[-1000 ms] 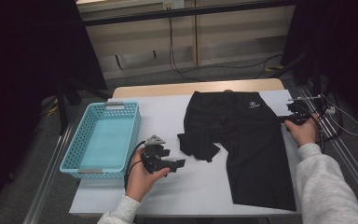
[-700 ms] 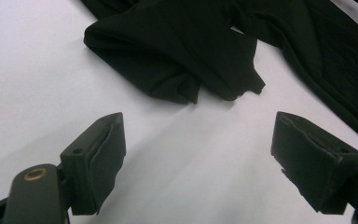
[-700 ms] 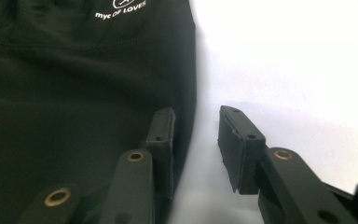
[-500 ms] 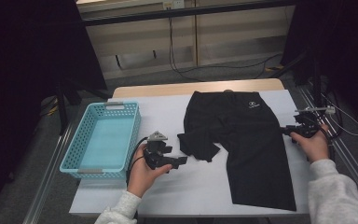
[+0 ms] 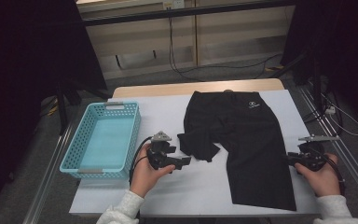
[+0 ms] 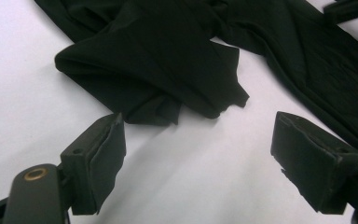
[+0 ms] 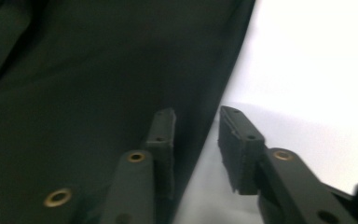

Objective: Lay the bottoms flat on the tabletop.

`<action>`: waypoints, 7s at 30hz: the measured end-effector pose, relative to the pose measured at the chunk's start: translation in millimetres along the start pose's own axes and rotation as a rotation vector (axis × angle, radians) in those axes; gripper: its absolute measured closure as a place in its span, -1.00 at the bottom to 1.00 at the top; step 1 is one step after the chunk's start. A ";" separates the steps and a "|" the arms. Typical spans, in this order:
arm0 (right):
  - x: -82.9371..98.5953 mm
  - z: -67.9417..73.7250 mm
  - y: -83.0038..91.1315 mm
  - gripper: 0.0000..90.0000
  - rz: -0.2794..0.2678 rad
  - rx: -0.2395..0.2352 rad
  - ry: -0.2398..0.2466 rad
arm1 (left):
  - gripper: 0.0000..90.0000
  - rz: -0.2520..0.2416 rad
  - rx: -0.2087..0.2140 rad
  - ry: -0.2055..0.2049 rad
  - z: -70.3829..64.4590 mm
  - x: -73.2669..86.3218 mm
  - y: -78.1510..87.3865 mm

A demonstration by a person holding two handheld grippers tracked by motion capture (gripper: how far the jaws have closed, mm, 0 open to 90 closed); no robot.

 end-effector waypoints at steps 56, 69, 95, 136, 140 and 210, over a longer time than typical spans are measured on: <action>-56.0 94.8 -16.1 -0.48 -0.210 -0.182 0.234 | -0.63 0.001 -0.068 0.005 20.0 4.9 -7.0; -76.0 139.9 -34.8 -0.46 -0.223 -0.269 0.328 | -0.66 -0.003 -0.080 0.013 23.8 10.3 3.6; -96.9 190.8 -69.3 0.26 -0.204 -0.288 0.460 | -0.66 -0.022 -0.087 0.029 25.7 14.0 14.8; -109.2 175.5 -34.9 0.99 -0.317 -0.322 0.347 | -0.20 -0.014 -0.038 -0.028 17.6 11.5 -1.6; -106.1 167.6 -31.3 0.99 -0.323 -0.308 0.330 | 0.02 -0.032 -0.038 -0.044 20.2 7.9 -7.3; -87.3 172.7 -44.7 0.97 -0.228 -0.303 0.371 | 0.59 0.062 -0.036 -0.054 -2.3 22.4 -25.2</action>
Point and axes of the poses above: each handheld gripper's, and its own axes: y roughly backward along the jaws, x roughly out of its underside, z roughly to its left, the point moved 8 cm from there along -y, roughly forward along the jaws, and after that the axes turned 13 degrees about y, right-handed, at the moved point
